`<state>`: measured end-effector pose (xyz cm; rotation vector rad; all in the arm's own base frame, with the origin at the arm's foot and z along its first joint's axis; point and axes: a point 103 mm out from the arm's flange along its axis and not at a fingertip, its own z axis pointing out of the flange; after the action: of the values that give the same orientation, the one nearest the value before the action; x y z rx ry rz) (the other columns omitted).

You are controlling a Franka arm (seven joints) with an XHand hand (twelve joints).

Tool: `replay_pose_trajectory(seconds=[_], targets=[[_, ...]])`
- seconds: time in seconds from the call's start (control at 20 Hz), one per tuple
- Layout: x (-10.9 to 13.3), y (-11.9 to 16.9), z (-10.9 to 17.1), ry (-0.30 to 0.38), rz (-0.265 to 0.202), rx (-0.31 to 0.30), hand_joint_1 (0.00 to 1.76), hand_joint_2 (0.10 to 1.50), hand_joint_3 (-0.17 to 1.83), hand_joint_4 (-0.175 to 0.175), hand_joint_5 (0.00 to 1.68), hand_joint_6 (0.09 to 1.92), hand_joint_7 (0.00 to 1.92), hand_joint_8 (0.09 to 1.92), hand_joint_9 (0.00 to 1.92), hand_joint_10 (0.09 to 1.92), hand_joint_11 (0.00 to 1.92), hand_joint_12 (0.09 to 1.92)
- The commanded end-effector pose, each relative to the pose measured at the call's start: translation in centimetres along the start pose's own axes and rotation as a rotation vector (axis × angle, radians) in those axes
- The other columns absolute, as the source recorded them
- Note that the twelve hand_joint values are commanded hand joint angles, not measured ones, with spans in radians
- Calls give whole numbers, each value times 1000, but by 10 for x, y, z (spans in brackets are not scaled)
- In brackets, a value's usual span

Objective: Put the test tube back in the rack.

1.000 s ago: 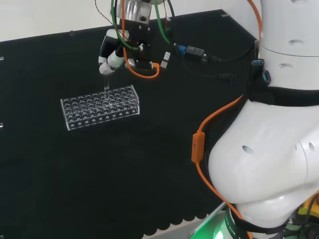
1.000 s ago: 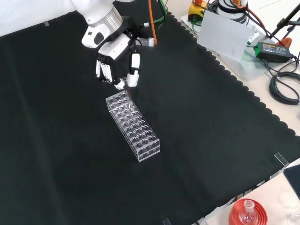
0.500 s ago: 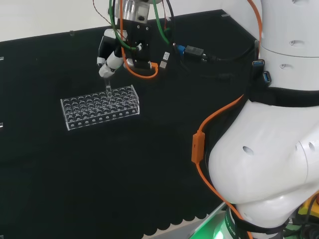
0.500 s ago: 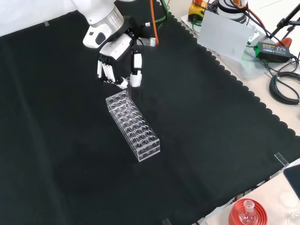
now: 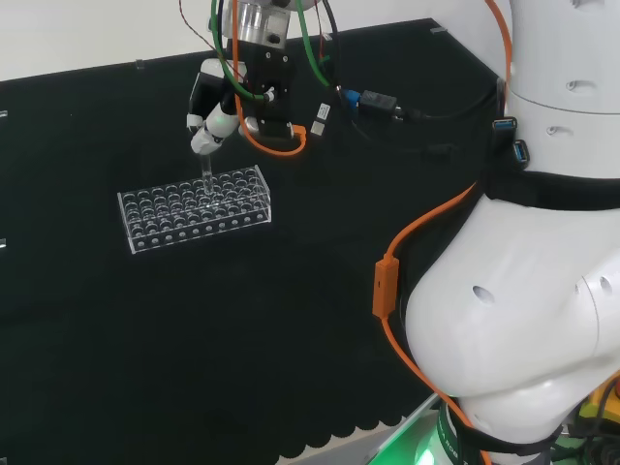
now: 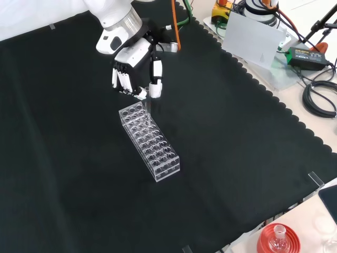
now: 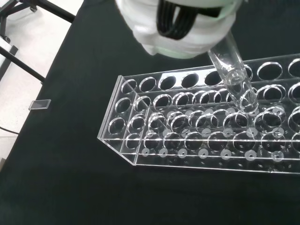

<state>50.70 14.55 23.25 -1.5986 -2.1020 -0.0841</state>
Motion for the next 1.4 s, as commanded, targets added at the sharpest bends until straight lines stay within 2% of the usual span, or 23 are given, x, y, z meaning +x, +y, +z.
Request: replay_pose_trajectory(seconds=[0.05, 0.5, 0.6, 0.8, 1.4], targets=[[3, -2, -1, 1, -2, 3, 1301, 760, 512, -175, 1175, 756, 1234, 725, 1114, 606, 709, 1267], [9, -5, -1, 1, -11, -2, 1301, 757, 518, -175, 1175, 760, 1233, 729, 1114, 608, 709, 1268], [16, -8, 2, -15, -8, -4, 1301, 756, 520, -175, 1174, 760, 1233, 729, 1114, 609, 710, 1268], [29, -11, 10, 10, -12, 16, 1301, 755, 522, -175, 1174, 761, 1233, 730, 1114, 609, 710, 1268], [27, -9, 16, 10, -8, 27, 1301, 753, 527, -175, 1174, 764, 1232, 733, 1114, 611, 710, 1268]])
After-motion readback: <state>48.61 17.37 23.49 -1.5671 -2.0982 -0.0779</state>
